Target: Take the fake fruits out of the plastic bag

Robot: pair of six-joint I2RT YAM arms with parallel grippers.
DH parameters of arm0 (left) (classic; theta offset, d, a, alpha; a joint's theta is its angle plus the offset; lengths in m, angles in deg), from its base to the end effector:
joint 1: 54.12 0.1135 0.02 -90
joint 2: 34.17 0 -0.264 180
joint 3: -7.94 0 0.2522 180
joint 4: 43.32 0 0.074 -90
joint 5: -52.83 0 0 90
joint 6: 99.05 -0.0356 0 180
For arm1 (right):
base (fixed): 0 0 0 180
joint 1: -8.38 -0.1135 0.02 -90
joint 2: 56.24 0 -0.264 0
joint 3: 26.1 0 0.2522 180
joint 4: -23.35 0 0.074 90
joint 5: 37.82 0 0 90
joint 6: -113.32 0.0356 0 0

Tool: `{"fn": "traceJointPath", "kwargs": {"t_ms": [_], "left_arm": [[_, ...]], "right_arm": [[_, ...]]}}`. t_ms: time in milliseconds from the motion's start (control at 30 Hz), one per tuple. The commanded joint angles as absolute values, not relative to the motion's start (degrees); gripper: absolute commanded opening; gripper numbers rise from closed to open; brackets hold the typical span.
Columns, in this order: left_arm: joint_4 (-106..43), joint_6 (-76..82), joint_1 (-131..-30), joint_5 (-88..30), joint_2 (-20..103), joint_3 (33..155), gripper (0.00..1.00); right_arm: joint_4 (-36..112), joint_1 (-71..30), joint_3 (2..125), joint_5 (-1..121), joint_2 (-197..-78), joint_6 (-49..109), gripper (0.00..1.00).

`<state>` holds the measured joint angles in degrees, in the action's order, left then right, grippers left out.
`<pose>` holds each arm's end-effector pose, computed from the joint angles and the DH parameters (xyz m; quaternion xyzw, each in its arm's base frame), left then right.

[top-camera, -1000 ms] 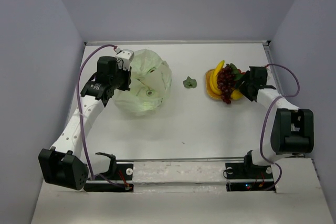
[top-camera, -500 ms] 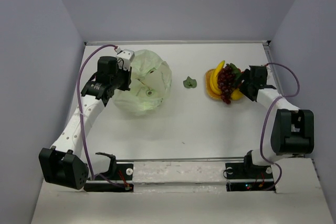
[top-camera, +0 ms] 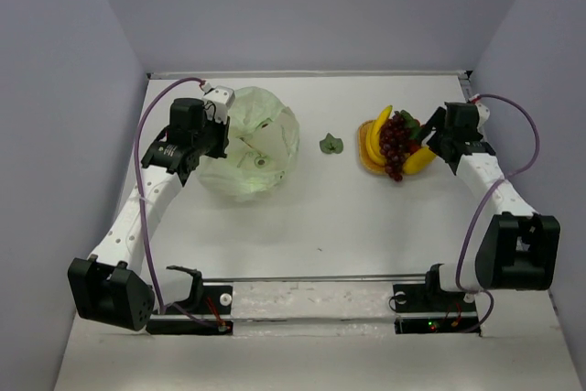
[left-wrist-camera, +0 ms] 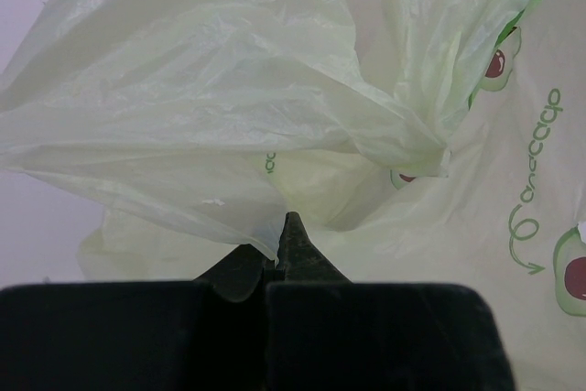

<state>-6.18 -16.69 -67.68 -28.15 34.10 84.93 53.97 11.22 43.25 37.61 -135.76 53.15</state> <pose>0.2588 -0.0682 0.3450 0.1971 0.8344 -0.0938 0.5061 0.3015 -0.0239 0.2577 0.3043 0.8506 -0.0157 0.4285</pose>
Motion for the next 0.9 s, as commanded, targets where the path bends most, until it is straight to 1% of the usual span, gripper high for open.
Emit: {"fn": "traceJointPath", "kwargs": {"t_ms": [0, 67, 200, 267, 400, 467, 500, 533, 567, 633, 667, 700, 767, 800, 833, 867], "left_arm": [[-7.6, -16.2, -66.1, -27.2, 33.1, 86.7, 0.00], [-7.8, -15.6, -64.5, -25.3, 33.5, 87.3, 0.00], [-9.1, -14.1, -57.7, -21.7, 35.2, 88.9, 0.00], [-11.4, -13.8, -55.5, -20.9, 35.9, 89.0, 0.00], [-13.7, -10.9, -50.9, -17.8, 38.0, 89.4, 0.00], [-14.1, -9.4, -49.0, -17.2, 39.7, 89.8, 0.02], [-14.2, -9.5, -48.5, -17.2, 40.2, 89.9, 0.02], [-14.3, -9.4, -47.5, -17.2, 40.9, 90.0, 0.03], [-14.7, -7.8, -47.1, -17.4, 41.2, 89.9, 0.04], [-14.9, -7.0, -46.7, -18.0, 41.9, 90.1, 0.05], [-15.1, -6.9, -46.6, -18.5, 42.0, 90.1, 0.06], [-15.2, -6.7, -46.6, -18.8, 42.0, 90.2, 0.06], [-15.0, -6.4, -46.5, -19.3, 41.9, 90.5, 0.06], [-14.8, -6.5, -46.4, -19.2, 41.4, 90.6, 0.06], [-14.4, -6.7, -46.5, -19.2, 41.1, 90.5, 0.06], [-13.9, -6.9, -46.5, -19.1, 40.7, 90.5, 0.06]], "right_arm": [[56.7, 10.7, 49.8, 32.8, -129.2, 47.5, 0.91], [57.9, 10.7, 51.0, 33.3, -127.7, 46.4, 0.92], [59.7, 10.7, 53.4, 38.3, -125.8, 44.5, 0.95], [60.1, 10.7, 53.6, 40.5, -125.0, 44.2, 0.99], [60.5, 10.7, 53.5, 47.0, -123.2, 43.4, 1.00], [60.7, 10.7, 54.2, 50.8, -122.3, 42.2, 0.95], [60.8, 9.9, 54.7, 55.2, -122.2, 41.4, 0.93], [61.1, 9.0, 55.5, 56.0, -122.2, 41.1, 0.86], [61.4, 7.4, 56.5, 56.2, -122.3, 40.7, 0.83], [63.4, -3.3, 60.9, 50.2, -125.0, 39.0, 0.77], [64.2, -8.3, 62.8, 46.0, -126.7, 38.3, 0.71], [66.4, -16.7, 66.6, 39.4, -131.5, 36.9, 0.69], [71.2, -21.7, 72.8, 34.1, -137.7, 38.9, 0.64], [72.3, -22.8, 74.3, 32.5, -143.5, 40.1, 0.58], [72.9, -23.5, 75.5, 31.6, -146.2, 41.2, 0.57], [73.4, -24.3, 76.6, 30.6, -148.7, 41.9, 0.54]]}}
